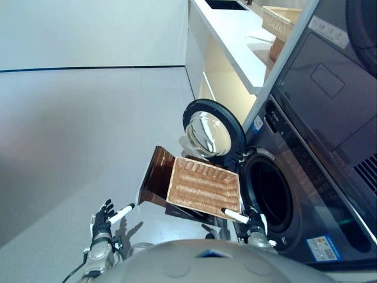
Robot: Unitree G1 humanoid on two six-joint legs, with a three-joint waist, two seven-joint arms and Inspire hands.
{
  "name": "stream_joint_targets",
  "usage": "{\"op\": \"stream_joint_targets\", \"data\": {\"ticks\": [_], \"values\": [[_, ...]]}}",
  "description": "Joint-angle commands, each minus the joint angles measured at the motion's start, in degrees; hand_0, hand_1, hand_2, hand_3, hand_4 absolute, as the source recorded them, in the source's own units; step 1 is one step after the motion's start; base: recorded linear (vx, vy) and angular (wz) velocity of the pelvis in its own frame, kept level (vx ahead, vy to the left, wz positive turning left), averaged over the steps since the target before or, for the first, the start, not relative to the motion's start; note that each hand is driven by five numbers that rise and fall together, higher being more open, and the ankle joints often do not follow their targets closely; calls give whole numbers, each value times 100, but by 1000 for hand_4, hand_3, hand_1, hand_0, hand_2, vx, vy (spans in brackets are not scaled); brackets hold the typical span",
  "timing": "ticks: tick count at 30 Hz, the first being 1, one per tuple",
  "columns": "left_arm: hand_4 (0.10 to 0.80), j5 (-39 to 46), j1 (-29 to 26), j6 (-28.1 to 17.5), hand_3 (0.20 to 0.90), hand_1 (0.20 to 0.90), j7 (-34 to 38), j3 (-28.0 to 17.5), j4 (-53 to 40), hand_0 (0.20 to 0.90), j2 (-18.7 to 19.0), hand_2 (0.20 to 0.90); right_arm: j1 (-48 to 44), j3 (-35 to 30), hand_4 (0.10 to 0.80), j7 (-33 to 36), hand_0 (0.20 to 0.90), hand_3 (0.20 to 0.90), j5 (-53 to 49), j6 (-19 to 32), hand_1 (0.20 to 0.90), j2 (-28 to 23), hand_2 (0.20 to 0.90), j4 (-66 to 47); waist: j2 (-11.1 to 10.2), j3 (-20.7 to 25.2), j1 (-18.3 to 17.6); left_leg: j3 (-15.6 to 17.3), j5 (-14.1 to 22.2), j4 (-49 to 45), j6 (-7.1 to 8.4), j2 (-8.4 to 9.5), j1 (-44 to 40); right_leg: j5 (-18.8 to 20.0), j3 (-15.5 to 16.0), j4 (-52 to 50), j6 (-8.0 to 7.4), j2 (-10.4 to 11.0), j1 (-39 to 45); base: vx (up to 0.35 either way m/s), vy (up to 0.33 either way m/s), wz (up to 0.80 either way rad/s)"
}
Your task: Pick up the clothes and place them into the washing machine
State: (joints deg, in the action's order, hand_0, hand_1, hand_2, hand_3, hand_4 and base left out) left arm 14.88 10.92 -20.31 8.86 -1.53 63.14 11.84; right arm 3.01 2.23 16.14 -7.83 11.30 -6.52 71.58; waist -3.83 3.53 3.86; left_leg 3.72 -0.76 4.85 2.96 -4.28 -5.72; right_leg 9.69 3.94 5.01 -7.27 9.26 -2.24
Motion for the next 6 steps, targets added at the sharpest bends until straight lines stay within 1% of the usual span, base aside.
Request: {"op": "stream_joint_targets", "data": {"ticks": [1, 6], "values": [[800, -115, -550, -279, 900, 900, 32, -172, 213, 900, 76, 900, -308, -125, 800, 129, 900, 900, 161, 325, 900, -239, 900, -47, 62, 41, 20, -296, 40, 3, 80, 148, 65, -517, 212, -162, -153, -26, 386, 0, 0, 0], [800, -71, -526, -283, 900, 900, 11, -171, 183, 900, 68, 900, -330, -112, 800, 117, 900, 900, 87, 360, 900, -230, 900, -94, 70, 38, 22, -308, 41, 4, 73, 142, 54, -524, 205, -170, -144, -25, 375, 2, -1, -1]]}}
